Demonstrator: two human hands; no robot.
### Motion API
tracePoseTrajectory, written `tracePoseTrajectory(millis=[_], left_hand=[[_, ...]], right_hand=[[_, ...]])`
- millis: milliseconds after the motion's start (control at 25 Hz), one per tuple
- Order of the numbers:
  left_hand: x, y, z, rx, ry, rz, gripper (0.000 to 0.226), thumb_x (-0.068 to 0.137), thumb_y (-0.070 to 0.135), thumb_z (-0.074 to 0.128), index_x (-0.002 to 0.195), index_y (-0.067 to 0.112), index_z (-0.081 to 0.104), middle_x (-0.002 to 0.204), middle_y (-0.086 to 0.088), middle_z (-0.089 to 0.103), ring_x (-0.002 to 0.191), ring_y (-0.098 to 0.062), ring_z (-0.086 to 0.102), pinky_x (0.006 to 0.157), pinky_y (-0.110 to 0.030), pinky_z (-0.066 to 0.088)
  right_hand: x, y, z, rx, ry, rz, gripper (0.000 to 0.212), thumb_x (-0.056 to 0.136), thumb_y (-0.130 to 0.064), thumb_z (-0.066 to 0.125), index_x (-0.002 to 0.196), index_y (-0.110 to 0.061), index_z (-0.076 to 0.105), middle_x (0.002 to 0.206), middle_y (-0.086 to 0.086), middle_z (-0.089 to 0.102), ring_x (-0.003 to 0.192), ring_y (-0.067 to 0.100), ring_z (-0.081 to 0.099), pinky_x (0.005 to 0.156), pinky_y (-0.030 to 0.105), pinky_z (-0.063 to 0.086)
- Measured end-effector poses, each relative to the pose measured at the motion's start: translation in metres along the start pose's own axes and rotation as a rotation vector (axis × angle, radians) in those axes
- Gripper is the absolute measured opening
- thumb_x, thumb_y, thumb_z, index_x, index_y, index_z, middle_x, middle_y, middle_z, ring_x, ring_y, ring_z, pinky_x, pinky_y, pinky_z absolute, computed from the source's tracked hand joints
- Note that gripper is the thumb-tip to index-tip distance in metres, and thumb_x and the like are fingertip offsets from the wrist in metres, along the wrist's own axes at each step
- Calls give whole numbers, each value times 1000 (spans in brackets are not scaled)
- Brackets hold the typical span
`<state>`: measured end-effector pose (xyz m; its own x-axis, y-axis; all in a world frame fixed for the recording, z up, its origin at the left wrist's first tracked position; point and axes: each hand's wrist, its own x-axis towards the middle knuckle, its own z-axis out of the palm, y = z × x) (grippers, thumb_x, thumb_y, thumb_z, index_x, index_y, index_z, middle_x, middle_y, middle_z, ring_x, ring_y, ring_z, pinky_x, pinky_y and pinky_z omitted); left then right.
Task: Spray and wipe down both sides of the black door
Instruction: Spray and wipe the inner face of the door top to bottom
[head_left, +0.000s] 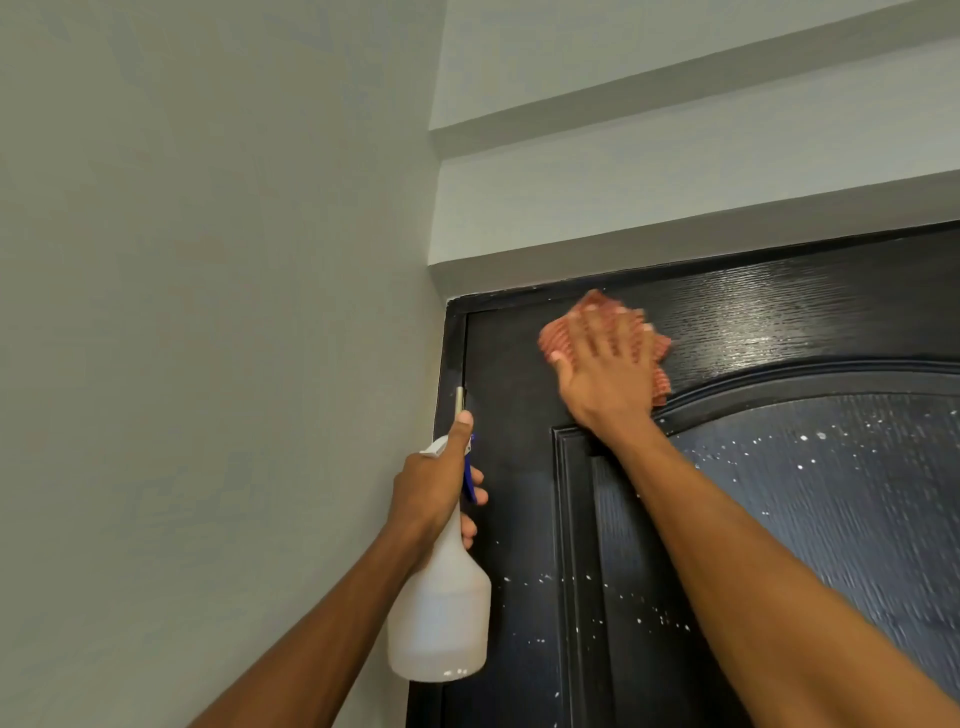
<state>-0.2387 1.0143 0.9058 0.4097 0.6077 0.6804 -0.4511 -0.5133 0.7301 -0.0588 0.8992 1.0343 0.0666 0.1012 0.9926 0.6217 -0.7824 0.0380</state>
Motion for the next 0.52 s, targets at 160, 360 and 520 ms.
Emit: tracePoseTrajectory(millis=[160, 360, 520], left_hand=[[-14, -4, -4, 36, 13, -17, 71, 91, 72, 41, 97, 5, 65, 91, -20, 73, 39, -18, 58, 41, -25, 52], [-35, -12, -15, 62, 68, -15, 65, 91, 73, 42, 94, 12, 65, 86, -16, 74, 47, -24, 61, 43, -28, 54], [-59, -24, -12, 119, 106, -48, 75, 89, 77, 38, 91, 8, 68, 81, -16, 74, 45, -23, 62, 48, -31, 57]], right_hand=[[-4, -12, 3, 55, 58, 148, 67, 107, -51, 21, 166, -20, 9, 173, 8, 5, 158, 39, -6, 123, 63, -11], [-55, -56, 16, -14, -119, -288, 67, 107, -56, 10, 164, -26, -8, 172, 5, -13, 156, 34, -20, 121, 60, -18], [-133, -61, 30, 13, -246, -677, 64, 108, -54, 19, 165, -27, 9, 173, 5, 0, 156, 32, -18, 123, 64, -11]])
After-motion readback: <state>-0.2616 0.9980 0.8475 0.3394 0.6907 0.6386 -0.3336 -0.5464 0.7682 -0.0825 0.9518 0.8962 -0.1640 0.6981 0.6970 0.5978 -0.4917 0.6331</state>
